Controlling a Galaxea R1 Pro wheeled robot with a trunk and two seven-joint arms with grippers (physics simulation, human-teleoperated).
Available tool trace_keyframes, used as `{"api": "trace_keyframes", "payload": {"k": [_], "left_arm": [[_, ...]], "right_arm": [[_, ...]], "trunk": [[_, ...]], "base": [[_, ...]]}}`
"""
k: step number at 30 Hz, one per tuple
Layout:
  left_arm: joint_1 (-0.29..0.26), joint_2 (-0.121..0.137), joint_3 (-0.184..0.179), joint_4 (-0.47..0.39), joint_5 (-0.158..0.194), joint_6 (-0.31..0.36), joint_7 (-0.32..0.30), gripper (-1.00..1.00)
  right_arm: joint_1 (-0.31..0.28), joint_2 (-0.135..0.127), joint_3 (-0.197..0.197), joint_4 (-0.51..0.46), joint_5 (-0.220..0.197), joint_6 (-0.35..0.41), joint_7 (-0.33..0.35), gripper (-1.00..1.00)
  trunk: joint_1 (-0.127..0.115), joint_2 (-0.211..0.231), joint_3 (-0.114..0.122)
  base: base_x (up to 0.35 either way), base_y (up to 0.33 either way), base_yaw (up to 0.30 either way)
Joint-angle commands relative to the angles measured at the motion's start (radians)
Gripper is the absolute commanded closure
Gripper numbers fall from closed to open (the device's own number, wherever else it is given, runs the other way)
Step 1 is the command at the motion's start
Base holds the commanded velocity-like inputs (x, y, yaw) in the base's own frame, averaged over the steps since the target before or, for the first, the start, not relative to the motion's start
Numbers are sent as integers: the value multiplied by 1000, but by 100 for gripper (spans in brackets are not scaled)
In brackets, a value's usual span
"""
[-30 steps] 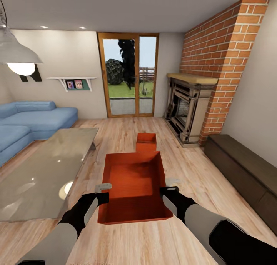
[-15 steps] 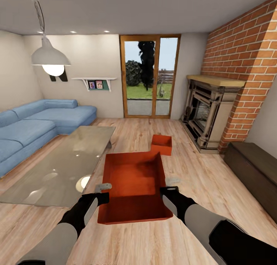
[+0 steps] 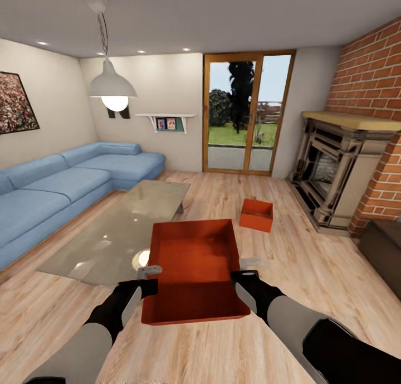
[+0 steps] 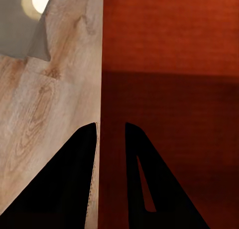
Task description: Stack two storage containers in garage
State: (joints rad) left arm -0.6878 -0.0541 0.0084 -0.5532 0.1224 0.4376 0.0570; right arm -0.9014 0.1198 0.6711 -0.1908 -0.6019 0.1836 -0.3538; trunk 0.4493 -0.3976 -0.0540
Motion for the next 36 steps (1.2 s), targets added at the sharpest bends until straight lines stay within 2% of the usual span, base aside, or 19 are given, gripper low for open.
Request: {"api": "trace_keyframes", "payload": {"k": [1,36], "left_arm": [[-1,-1,8,-1,-18,7,53,100],[-1,-1,7,-1,-18,7,52,100]], "right_arm": [[-1,3,21,-7,-7,5,4,100],[-1,3,21,-7,-7,5,4,100]], "trunk": [[1,-2,-2],[1,-2,19]], "base": [[0,0,300],[0,0,300]]}}
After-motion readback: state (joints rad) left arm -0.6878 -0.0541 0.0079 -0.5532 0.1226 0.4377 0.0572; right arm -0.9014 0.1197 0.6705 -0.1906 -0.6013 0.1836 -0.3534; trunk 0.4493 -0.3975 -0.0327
